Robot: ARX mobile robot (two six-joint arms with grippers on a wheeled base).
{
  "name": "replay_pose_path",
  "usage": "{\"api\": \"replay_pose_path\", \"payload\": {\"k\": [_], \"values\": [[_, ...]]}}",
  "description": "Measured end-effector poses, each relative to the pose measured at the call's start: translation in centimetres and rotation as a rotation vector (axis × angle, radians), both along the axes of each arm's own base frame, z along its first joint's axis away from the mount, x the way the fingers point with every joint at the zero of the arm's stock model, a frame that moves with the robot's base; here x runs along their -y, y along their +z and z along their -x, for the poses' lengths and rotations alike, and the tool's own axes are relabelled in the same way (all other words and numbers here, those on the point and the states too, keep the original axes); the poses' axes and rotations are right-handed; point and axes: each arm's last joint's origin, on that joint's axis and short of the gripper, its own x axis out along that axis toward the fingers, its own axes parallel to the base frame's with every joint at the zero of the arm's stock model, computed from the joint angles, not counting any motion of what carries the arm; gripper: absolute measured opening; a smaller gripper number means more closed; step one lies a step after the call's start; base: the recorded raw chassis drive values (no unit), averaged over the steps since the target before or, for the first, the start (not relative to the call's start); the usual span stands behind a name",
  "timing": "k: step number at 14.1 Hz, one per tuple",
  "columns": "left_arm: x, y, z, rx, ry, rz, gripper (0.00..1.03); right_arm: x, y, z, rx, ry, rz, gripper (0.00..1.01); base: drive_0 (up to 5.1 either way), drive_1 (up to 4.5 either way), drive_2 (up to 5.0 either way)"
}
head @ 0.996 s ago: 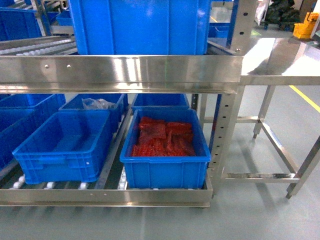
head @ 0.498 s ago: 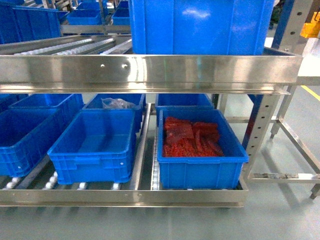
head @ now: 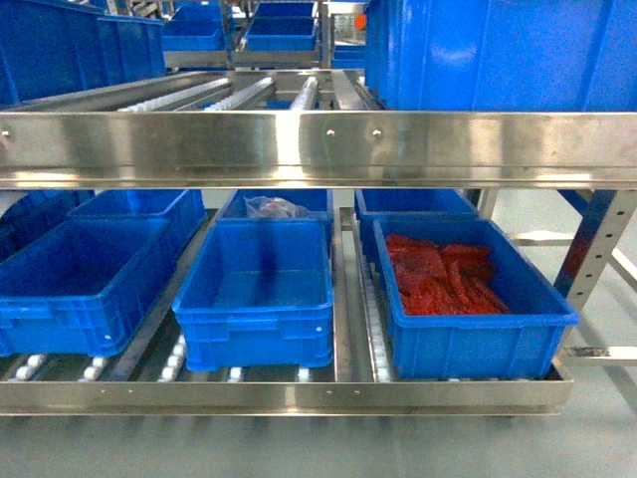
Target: Sort blue parts and orange caps into right shelf containers
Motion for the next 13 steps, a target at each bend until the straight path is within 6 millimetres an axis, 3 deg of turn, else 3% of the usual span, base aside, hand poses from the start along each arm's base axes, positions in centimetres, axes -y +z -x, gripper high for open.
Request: {"api": "replay_pose_path", "payload": {"k": [13], "values": [[0.0,0.0,0.0,0.0,0.0,0.0,0.42,0.0,0.0,0.0,0.0,0.0,0.0,0.45,-5.0,2.45,2.4]]}}
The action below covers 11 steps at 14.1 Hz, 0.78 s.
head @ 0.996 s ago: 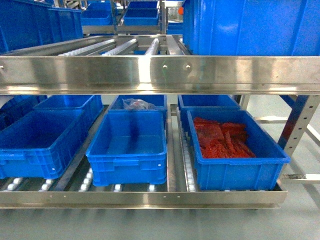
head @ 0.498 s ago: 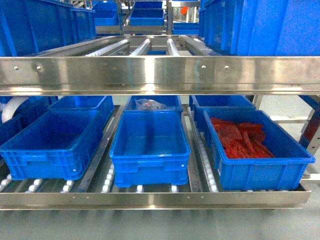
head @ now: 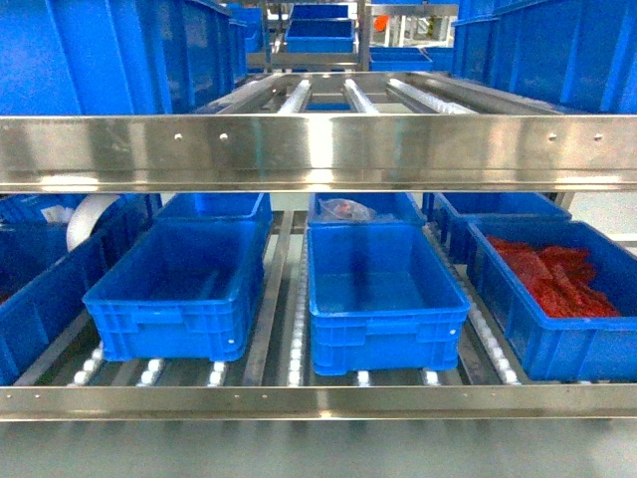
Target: Sort blue parts and orange caps into right shelf containers
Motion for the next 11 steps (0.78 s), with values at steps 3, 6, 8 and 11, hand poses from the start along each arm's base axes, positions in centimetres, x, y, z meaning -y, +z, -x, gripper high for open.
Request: {"api": "replay_pose_path", "payload": {"k": [3,6,8,11], "values": [[0.0,0.01,0.0,0.001,0.0,0.0,0.42,0.0,0.0,0.0,0.0,0.0,0.0,0.45,-4.8,2.6,2.6],[0.0,-0.01,0.0,-0.001,0.0,0.0,0.42,0.0,-0.02,0.0,-0.002,0.0,0.0,0.45,-4.9,2.55,2.5],[0.0,0.03,0.0,0.003,0.0,0.0,0.42,0.0,0.03,0.0,0.003,0.0,0.0,0.45,-4.8,2.4,2.4],[-0.02,-0.03,0.0,-0.002,0.007,0.0,0.42,-0.01,0.04,0.0,0.005,0.005,0.0,0.45,-1.6,0.76,0.8]]}}
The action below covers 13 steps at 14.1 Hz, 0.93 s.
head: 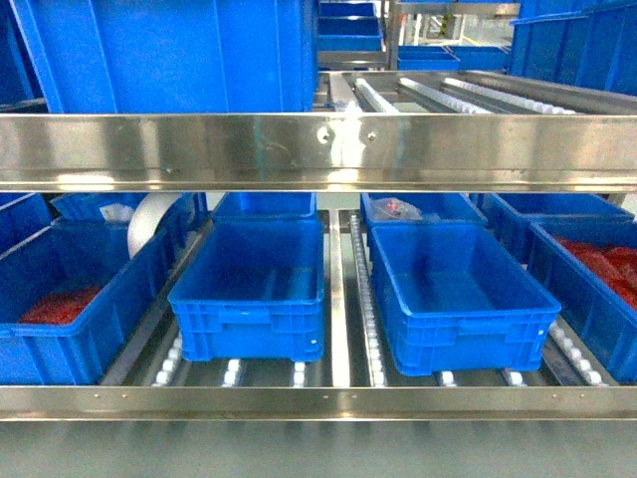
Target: Sort blue parts and orange caps into right shelf containers
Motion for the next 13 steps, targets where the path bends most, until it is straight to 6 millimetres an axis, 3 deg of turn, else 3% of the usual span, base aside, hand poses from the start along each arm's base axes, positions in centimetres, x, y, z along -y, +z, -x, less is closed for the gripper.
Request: {"api": "replay_pose_path", "payload": {"k": [13], "values": [[0.02,0.04,0.0,0.004,-0.006,0.0,0.42,0.01,-0.02,0.0,-0.002,-0.003,0.0,0.45,0.0,0.0,0.0]]}}
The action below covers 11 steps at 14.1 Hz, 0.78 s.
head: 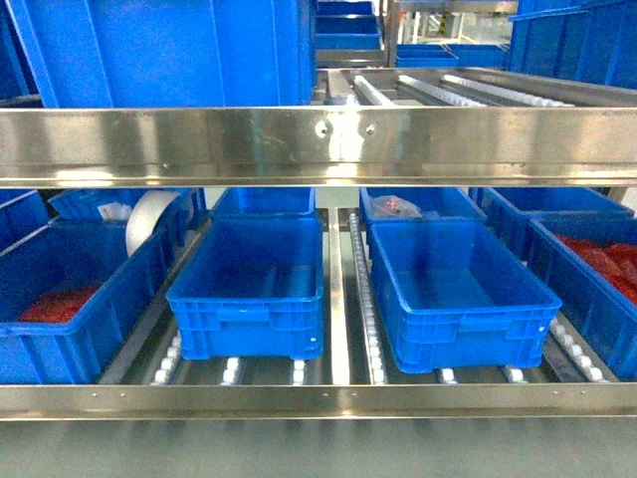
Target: Sort blue parts and orange caps into right shelf containers
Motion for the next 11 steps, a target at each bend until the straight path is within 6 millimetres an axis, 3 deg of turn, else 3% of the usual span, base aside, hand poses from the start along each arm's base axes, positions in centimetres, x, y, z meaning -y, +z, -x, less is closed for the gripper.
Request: {"api": "replay_pose_path", "payload": {"k": [11], "values": [[0.0,-0.03,0.0,-0.003,0.0,-0.004,0.42,0.0,-0.04,0.0,-0.004,-0.002,-0.002,0.45,0.0,0.0,0.0]]}}
